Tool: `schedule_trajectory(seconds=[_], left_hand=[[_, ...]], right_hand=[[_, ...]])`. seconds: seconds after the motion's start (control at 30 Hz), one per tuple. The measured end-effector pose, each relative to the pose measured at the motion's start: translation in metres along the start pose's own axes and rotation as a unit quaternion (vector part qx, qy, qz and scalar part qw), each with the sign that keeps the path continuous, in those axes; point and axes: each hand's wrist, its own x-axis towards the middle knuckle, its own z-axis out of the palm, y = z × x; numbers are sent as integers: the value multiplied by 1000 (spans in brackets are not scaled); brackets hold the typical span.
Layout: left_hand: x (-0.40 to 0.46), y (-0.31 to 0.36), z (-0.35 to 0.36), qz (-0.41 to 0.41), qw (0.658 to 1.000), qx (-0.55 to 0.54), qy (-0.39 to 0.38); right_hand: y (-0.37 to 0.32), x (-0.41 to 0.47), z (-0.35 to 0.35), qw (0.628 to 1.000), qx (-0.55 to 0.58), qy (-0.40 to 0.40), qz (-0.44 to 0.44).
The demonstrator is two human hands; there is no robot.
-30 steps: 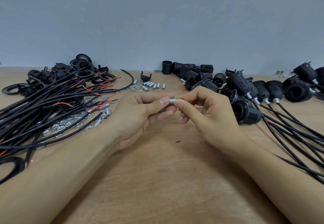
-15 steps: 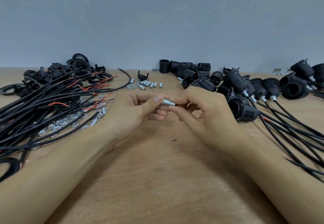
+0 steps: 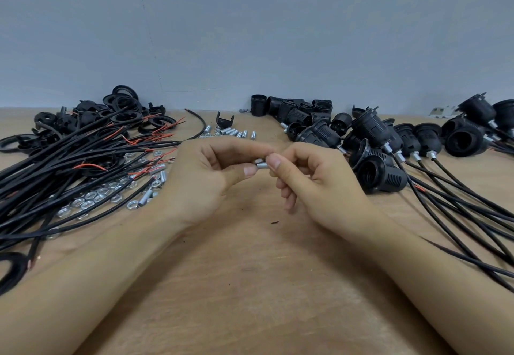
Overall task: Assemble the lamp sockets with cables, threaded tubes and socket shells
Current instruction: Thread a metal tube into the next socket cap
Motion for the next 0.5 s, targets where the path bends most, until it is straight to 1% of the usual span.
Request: schedule_trajectory(seconds=[0.1,0.23,0.33,0.4,0.5], left_hand=[[0,1,1,3,1000,11,14],[2,-1,0,-48,998,6,31],[2,-3,0,-81,996,-17,22],[1,-3,1,-88,996,-27,10],[1,-3,1,-83,996,-19,19]], right_hand=[[1,0,1,1000,1,4,-6],[1,1,3,1000,4,23,-12],[0,2,3,999,23,42,-5],[0,3,1,998,34,49,-4],[-1,2,-1,998,34,40,-16]])
